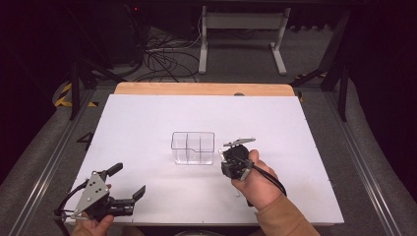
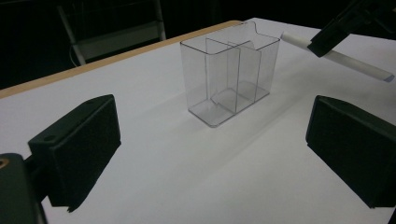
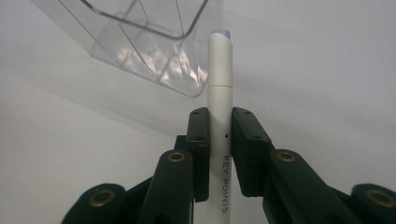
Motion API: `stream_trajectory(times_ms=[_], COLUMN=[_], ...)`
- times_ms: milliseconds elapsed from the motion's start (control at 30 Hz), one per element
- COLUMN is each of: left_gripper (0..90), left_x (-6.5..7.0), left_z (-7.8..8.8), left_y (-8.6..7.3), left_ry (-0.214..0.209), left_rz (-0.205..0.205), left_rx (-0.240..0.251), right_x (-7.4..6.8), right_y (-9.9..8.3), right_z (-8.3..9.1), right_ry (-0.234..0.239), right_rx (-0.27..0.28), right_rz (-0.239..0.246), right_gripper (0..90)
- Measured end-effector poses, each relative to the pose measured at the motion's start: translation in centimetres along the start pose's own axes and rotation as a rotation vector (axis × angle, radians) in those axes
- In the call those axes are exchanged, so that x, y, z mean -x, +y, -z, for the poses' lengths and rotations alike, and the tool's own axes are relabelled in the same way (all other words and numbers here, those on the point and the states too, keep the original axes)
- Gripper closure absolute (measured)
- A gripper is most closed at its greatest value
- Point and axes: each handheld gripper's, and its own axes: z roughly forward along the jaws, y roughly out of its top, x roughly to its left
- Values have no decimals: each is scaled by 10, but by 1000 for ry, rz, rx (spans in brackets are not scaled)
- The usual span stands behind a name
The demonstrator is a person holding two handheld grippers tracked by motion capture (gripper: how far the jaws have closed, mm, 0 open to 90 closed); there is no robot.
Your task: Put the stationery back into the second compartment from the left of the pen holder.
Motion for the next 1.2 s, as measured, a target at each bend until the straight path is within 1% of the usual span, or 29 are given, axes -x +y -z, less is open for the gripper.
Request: stream_trajectory(times_ms=[67,100,133,167,200,267,300,367,433,467,500,567,633,700,800,867,1033,1133,1200], left_gripper=[38,38,38,38,38,38,38,38,38,38,38,38,38,38,38,38,38,38,38], left_x=[0,0,0,0,0,0,0,0,0,0,0,-1,-1,0,0,0,-1,0,0], left_z=[0,0,0,0,0,0,0,0,0,0,0,0,0,0,0,0,-1,-1,0], left_y=[0,0,0,0,0,0,0,0,0,0,0,0,0,0,0,0,0,0,0], left_ry=[0,1,1,1,1,0,1,1,2,3,5,5,3,4,5,5,8,5,7], left_rz=[-1,-1,0,0,0,0,-1,-1,-1,0,-2,-3,0,0,-2,1,-6,1,1], left_rx=[0,-1,0,0,0,0,0,0,0,3,5,3,0,3,4,3,6,4,4], right_x=[1,2,2,2,3,2,3,3,3,4,4,4,4,5,7,7,7,7,6], right_y=[1,2,2,2,2,3,3,4,5,5,5,6,7,8,10,10,13,16,18], right_z=[4,9,9,11,13,17,18,22,26,29,29,32,34,36,38,41,46,48,49], right_ry=[3,16,16,18,24,33,37,53,67,77,77,90,110,114,148,174,189,203,209], right_rx=[28,57,57,75,99,126,147,177,221,256,256,295,317,349,385,412,474,515,542], right_rz=[3,13,13,14,33,41,59,64,79,94,94,110,116,133,148,146,171,180,198], right_gripper=[780,780,780,780,780,780,780,780,780,780,780,780,780,780,780,780,780,780,780])
